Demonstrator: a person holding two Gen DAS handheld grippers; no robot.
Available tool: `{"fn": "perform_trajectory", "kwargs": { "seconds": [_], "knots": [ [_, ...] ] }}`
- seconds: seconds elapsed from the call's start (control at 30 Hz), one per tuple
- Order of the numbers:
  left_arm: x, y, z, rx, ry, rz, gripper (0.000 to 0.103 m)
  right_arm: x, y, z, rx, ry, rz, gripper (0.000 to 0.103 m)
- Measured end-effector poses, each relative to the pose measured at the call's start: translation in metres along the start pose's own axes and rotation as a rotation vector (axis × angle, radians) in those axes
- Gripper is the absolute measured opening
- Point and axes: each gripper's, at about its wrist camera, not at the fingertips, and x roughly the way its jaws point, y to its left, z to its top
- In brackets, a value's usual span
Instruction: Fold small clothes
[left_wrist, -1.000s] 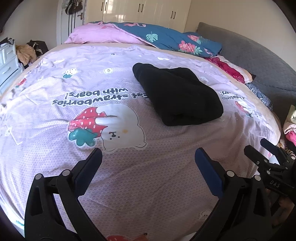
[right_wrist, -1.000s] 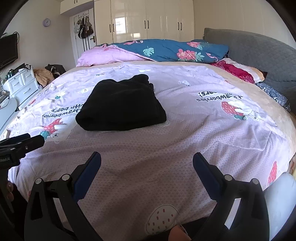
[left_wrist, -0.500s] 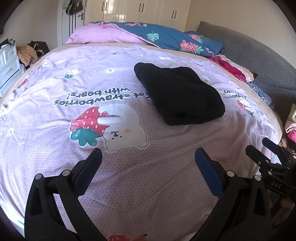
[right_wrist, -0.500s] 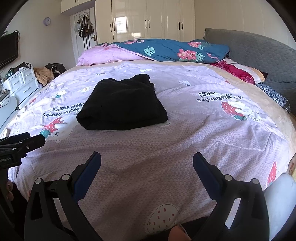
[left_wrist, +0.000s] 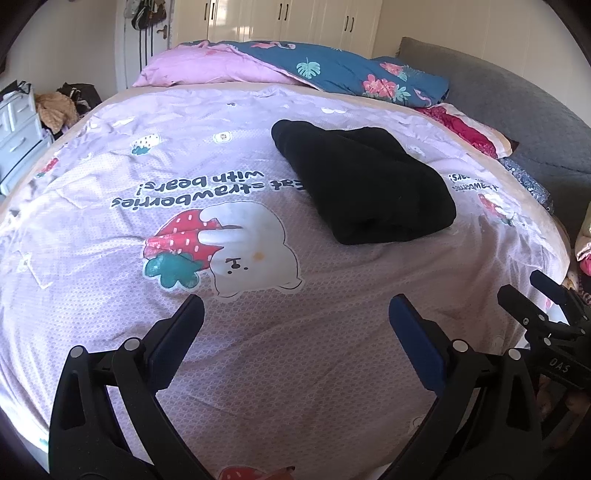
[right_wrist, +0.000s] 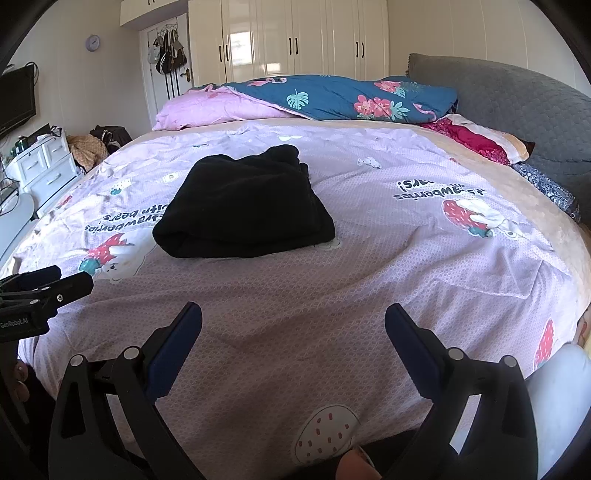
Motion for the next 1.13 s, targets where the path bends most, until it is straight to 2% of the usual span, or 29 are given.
{"fn": "perform_trajectory", "kwargs": {
  "seconds": [0.43,0.53,0.7,0.8,0.87,0.9,0.97,1.0,1.03,1.13],
  "knots": [
    [0.003,0.001,0.0,0.001,0.002,0.005,0.094,0.001,0.001,-0.002,0.006,0.007,-0.002,0.099],
    [0.003,0.002,-0.001,-0.002,0.005,-0.016,0.094,0.002,0.001,-0.003,0.01,0.007,-0.008,0.099],
    [0.005,0.009,-0.006,-0.02,0.032,-0.033,0.094,-0.005,-0.008,-0.006,0.044,-0.008,-0.05,0.099],
    [0.007,0.031,-0.008,-0.071,0.049,-0.038,0.094,-0.017,-0.034,-0.01,0.111,-0.041,-0.14,0.099],
    [0.007,0.059,-0.006,-0.121,0.058,-0.003,0.094,-0.026,-0.07,-0.015,0.197,-0.052,-0.228,0.099],
    [0.007,0.083,-0.002,-0.149,0.054,0.041,0.094,-0.029,-0.09,-0.017,0.237,-0.054,-0.284,0.099],
    [0.004,0.128,0.005,-0.204,0.036,0.131,0.094,-0.035,-0.151,-0.028,0.342,-0.032,-0.47,0.099],
    [0.0,0.167,0.011,-0.246,0.028,0.198,0.094,-0.036,-0.175,-0.034,0.38,-0.006,-0.541,0.099],
    [-0.003,0.19,0.015,-0.27,0.016,0.238,0.094,-0.038,-0.217,-0.045,0.459,0.035,-0.655,0.099],
    [-0.014,0.283,0.027,-0.364,-0.014,0.433,0.094,-0.052,-0.321,-0.084,0.664,0.109,-0.855,0.099]
  ]
}}
